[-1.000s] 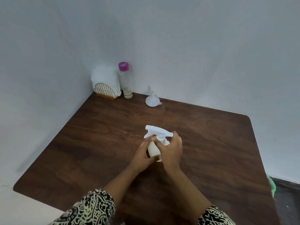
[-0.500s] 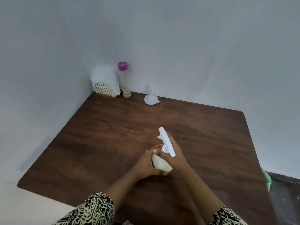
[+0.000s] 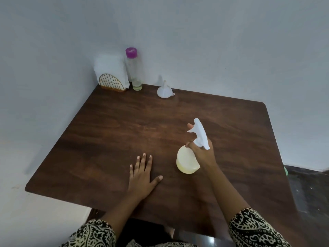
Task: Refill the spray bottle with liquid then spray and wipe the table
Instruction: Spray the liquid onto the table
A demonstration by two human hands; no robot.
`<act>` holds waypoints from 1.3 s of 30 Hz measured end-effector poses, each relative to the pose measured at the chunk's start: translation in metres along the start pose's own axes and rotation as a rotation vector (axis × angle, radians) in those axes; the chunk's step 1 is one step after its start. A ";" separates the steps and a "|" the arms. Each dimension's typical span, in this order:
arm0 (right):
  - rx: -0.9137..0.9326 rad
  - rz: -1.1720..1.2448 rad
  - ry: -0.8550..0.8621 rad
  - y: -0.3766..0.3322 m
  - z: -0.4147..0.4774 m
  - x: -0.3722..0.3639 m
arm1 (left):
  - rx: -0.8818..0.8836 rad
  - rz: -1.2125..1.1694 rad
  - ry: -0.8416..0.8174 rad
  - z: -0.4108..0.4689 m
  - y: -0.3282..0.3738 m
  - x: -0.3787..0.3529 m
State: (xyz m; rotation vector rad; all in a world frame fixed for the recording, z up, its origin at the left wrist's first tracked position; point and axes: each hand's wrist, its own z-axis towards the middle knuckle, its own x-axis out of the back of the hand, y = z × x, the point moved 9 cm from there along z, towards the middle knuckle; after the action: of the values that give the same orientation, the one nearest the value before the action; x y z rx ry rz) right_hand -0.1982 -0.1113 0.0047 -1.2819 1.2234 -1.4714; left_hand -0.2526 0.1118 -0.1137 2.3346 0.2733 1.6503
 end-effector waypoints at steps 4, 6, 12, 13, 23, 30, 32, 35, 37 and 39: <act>-0.013 -0.008 0.080 -0.006 -0.017 0.007 | -0.019 0.028 -0.015 0.003 0.000 -0.002; -0.002 -0.020 0.105 -0.010 -0.029 0.010 | -0.023 0.051 -0.019 0.001 -0.001 -0.003; 0.022 -0.047 -0.001 -0.013 -0.067 0.005 | -0.043 0.075 -0.002 -0.001 0.003 -0.002; 0.004 -0.052 -0.036 -0.011 -0.073 0.005 | -0.047 0.079 0.012 -0.001 0.002 -0.001; -0.191 -0.228 -0.230 0.014 -0.100 0.034 | 0.067 0.110 0.124 -0.016 -0.005 0.001; -0.157 -0.226 -0.210 0.013 -0.092 0.050 | 0.165 0.108 0.172 -0.020 -0.009 0.002; -0.164 -0.229 -0.237 0.012 -0.092 0.054 | 0.172 0.114 0.167 -0.021 -0.009 0.003; -0.157 -0.223 -0.285 0.013 -0.092 0.059 | 0.187 0.136 0.165 -0.023 -0.008 0.005; -0.163 -0.240 -0.324 0.015 -0.092 0.062 | 0.191 0.139 0.159 -0.023 -0.008 0.006; -0.178 -0.231 -0.353 0.017 -0.094 0.063 | 0.193 0.142 0.155 -0.023 -0.007 0.007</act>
State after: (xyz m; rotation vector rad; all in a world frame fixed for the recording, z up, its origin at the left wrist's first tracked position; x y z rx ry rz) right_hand -0.3005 -0.1612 -0.0009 -1.7674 1.0130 -1.2394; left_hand -0.2721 0.1233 -0.1029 2.4162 0.3173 1.9575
